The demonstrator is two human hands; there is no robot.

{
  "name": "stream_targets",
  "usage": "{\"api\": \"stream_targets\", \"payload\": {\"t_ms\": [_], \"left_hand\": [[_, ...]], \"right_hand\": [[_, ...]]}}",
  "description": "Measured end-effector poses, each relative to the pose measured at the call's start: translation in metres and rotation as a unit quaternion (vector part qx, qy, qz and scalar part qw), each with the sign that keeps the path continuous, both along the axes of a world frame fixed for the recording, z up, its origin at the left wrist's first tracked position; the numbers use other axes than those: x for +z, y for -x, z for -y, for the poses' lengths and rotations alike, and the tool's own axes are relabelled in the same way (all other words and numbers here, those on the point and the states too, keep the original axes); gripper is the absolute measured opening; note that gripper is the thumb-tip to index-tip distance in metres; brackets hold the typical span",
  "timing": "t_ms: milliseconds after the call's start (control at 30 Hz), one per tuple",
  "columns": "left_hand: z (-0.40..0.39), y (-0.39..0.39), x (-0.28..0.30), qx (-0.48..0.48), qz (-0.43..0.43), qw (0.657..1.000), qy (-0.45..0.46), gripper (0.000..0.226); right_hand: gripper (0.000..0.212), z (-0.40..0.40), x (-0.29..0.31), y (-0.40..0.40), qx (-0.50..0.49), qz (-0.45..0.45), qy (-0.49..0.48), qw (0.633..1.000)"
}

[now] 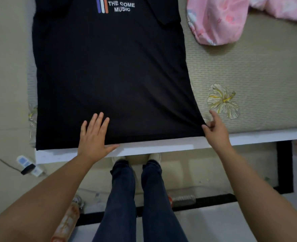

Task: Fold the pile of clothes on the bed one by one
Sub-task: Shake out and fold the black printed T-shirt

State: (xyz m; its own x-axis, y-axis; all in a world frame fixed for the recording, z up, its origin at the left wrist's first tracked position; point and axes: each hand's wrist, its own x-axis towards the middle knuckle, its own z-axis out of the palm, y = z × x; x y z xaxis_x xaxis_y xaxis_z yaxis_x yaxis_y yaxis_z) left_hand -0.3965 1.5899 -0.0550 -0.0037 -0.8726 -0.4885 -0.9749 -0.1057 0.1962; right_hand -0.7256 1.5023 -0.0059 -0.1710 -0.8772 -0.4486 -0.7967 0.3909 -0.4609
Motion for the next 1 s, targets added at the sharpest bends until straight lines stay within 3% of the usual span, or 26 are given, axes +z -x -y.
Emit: {"api": "stream_targets", "payload": {"t_ms": [100, 267, 367, 433, 500, 633, 700, 867, 933, 1000], "left_hand": [[0.000, 0.002, -0.002, 0.004, 0.007, 1.000, 0.006, 0.091], [-0.001, -0.003, -0.003, -0.018, 0.028, 0.999, -0.006, 0.088], [0.000, -0.006, 0.000, -0.027, 0.008, 1.000, -0.009, 0.078], [0.000, -0.005, 0.002, -0.021, 0.003, 1.000, -0.008, 0.075], [0.000, -0.004, 0.002, -0.017, 0.005, 1.000, 0.002, 0.074], [-0.002, -0.013, 0.001, -0.024, -0.011, 0.999, 0.031, 0.068], [-0.007, -0.023, 0.002, -0.018, -0.003, 0.999, 0.038, 0.068], [-0.022, -0.054, 0.010, 0.067, 0.019, 0.996, 0.053, 0.069], [-0.028, -0.068, 0.013, 0.079, 0.013, 0.996, 0.050, 0.068], [-0.028, -0.077, 0.017, 0.067, 0.015, 0.997, 0.039, 0.067]], "right_hand": [[0.056, -0.001, -0.009, -0.003, 0.113, -0.035, -0.003, 0.993], [0.053, -0.009, -0.018, -0.011, 0.171, -0.112, 0.107, 0.973], [0.054, -0.029, -0.018, -0.018, 0.380, -0.173, 0.184, 0.890], [0.064, -0.041, -0.022, -0.027, 0.498, -0.196, 0.159, 0.830], [0.068, -0.043, -0.027, -0.039, 0.524, -0.215, 0.123, 0.815], [0.041, -0.025, -0.038, -0.050, 0.568, -0.213, 0.184, 0.773], [0.049, -0.016, -0.039, -0.047, 0.594, -0.205, 0.198, 0.752], [0.044, -0.006, -0.035, -0.049, 0.586, -0.199, 0.198, 0.760], [0.040, -0.005, -0.031, -0.055, 0.557, -0.187, 0.182, 0.789], [0.051, -0.006, -0.029, -0.058, 0.528, -0.153, 0.164, 0.819]]}}
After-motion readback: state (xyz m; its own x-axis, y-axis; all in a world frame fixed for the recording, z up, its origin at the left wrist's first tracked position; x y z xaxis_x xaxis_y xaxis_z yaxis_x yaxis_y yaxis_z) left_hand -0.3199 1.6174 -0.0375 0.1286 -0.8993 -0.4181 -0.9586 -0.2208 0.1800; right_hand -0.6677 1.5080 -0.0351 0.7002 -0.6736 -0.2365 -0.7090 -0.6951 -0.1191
